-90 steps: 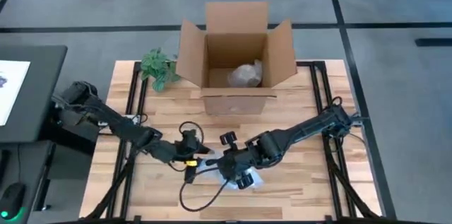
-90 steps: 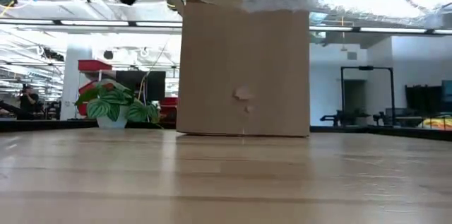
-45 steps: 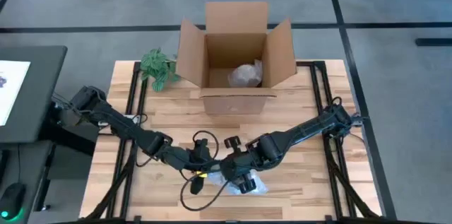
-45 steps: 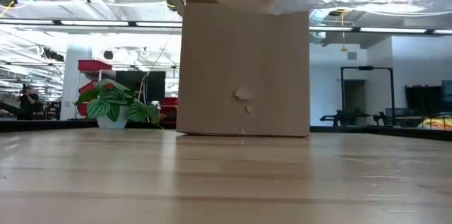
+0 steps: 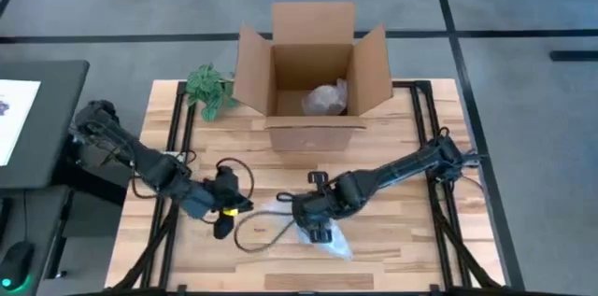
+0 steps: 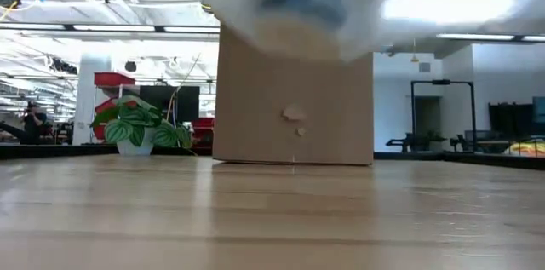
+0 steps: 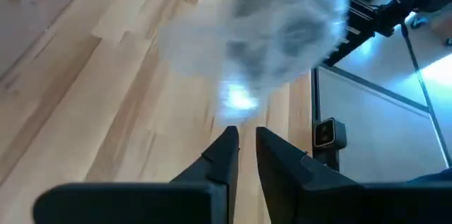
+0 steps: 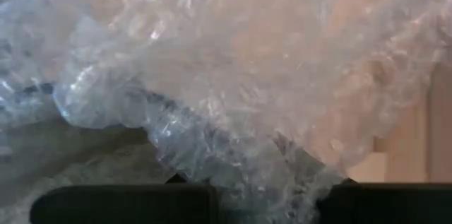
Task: Wrap mug
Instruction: Wrap the blue mug with bubble wrap
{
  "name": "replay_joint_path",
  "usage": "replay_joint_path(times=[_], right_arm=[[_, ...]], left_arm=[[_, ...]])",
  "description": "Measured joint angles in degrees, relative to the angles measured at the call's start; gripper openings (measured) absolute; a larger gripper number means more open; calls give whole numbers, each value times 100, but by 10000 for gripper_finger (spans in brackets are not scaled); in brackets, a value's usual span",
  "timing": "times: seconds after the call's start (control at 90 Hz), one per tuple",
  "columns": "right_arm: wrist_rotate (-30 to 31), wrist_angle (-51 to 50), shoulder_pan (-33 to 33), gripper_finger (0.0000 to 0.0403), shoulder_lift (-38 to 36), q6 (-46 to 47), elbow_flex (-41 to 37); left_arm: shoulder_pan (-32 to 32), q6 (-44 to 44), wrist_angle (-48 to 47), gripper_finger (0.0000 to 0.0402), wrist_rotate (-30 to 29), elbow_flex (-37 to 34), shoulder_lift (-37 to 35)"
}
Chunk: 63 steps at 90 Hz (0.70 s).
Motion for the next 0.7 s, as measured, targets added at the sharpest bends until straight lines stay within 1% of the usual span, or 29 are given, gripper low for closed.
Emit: replay_joint_path(times=[0.133, 0.189, 0.278, 0.333, 0.378, 0.422, 0.556, 0.622, 0.7], right_arm=[[-60, 64, -63, 34, -15, 49, 7], [-94, 164, -58, 34, -13, 83, 7], [-99, 377, -60, 34, -11, 87, 7], [-138, 504, -66, 34, -11, 91, 8], [-184, 530, -67, 34, -11, 101, 9], [-227, 516, -62, 34, -11, 131, 9], [-279, 552, -50, 34, -11, 176, 9], [-277, 556, -53, 34, -11, 184, 11], [-272, 584, -60, 35, -13, 191, 11]], left_arm=[[-133, -723, 446, 31, -595, -299, 473], [-123, -1025, 463, 31, -897, -328, 702], [-24, -1408, 554, 31, -1537, -330, 1007], [109, -1441, 775, 31, -1749, -332, 1143], [235, -1198, 1148, 31, -1756, -335, 1217], [326, -814, 1713, 31, -1694, -335, 1275], [501, 382, 3199, 31, -1183, -332, 1469], [572, 650, 3721, 31, -1068, -332, 1589], [678, 703, 4158, 31, -848, -333, 1764]])
